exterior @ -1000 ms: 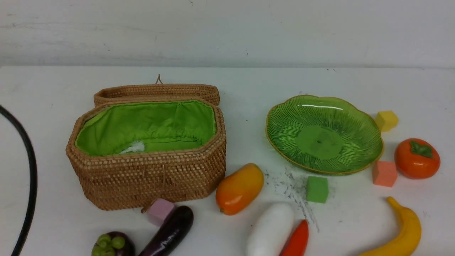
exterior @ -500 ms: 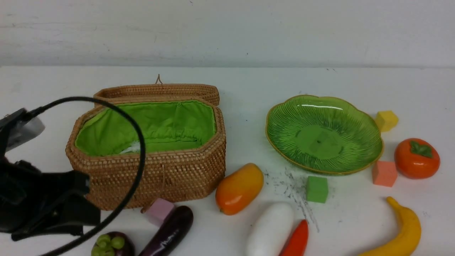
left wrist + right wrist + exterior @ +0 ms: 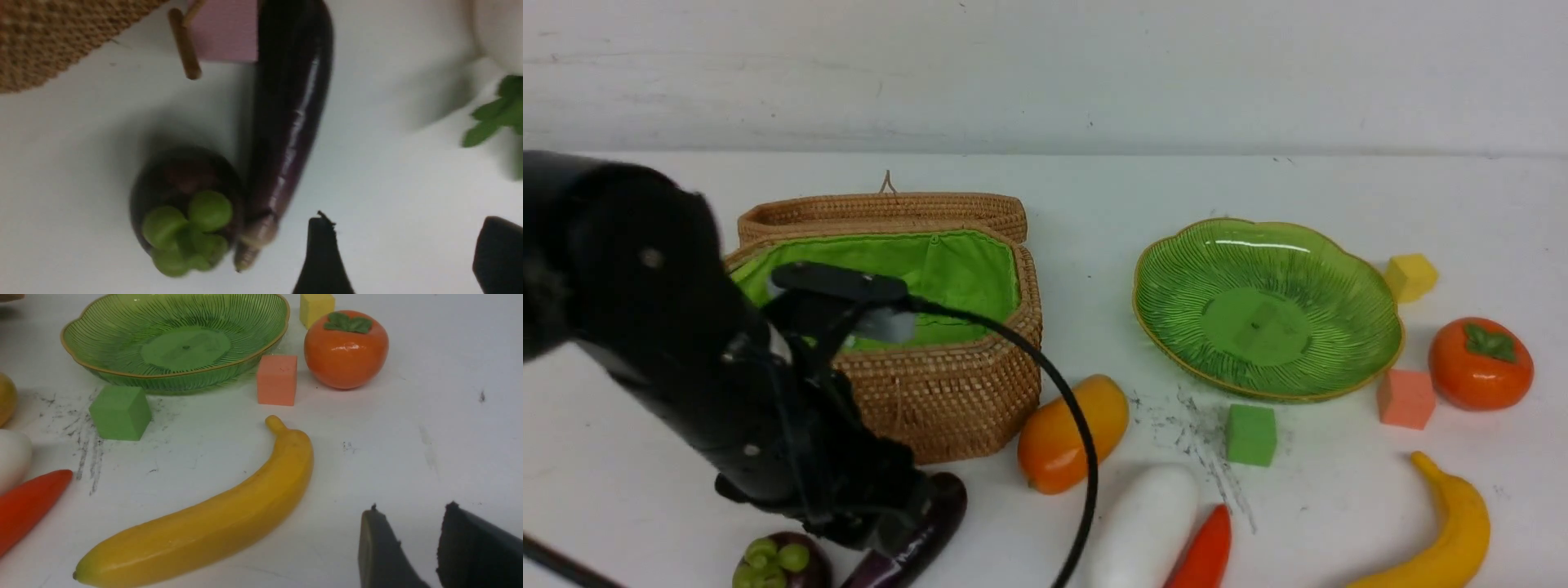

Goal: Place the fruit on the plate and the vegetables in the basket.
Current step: Use the left arm to grab an eggplant and put it into the left basket

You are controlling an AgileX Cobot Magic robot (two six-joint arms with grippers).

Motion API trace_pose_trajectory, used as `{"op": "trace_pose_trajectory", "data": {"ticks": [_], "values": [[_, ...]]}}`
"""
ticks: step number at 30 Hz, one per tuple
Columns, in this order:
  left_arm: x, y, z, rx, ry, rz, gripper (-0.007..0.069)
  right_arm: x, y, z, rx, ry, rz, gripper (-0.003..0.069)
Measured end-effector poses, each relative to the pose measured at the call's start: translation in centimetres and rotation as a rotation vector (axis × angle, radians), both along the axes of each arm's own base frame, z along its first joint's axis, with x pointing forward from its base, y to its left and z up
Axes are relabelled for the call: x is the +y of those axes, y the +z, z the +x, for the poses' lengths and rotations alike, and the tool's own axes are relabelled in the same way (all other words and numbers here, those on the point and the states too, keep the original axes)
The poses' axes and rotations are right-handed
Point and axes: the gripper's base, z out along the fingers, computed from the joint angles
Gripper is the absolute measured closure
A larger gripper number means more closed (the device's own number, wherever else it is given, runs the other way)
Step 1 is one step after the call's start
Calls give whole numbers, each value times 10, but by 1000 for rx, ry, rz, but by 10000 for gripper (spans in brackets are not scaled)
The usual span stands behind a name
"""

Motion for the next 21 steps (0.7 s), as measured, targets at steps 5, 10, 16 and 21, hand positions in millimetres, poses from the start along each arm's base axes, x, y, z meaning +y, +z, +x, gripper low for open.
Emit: {"op": "trace_pose_trajectory", "data": {"ticks": [5,10,16,21], "values": [[-19,-44,20,21,-63,93,151,0,0,0,0,0,0,416],[-26,-74,32,52,-69,122,151,0,0,0,0,0,0,416],[-29,-85,36,66,-70,130,161,0,0,0,0,0,0,416],[-29,-85,35,79,-67,131,251,0,0,0,0,0,0,416]]}}
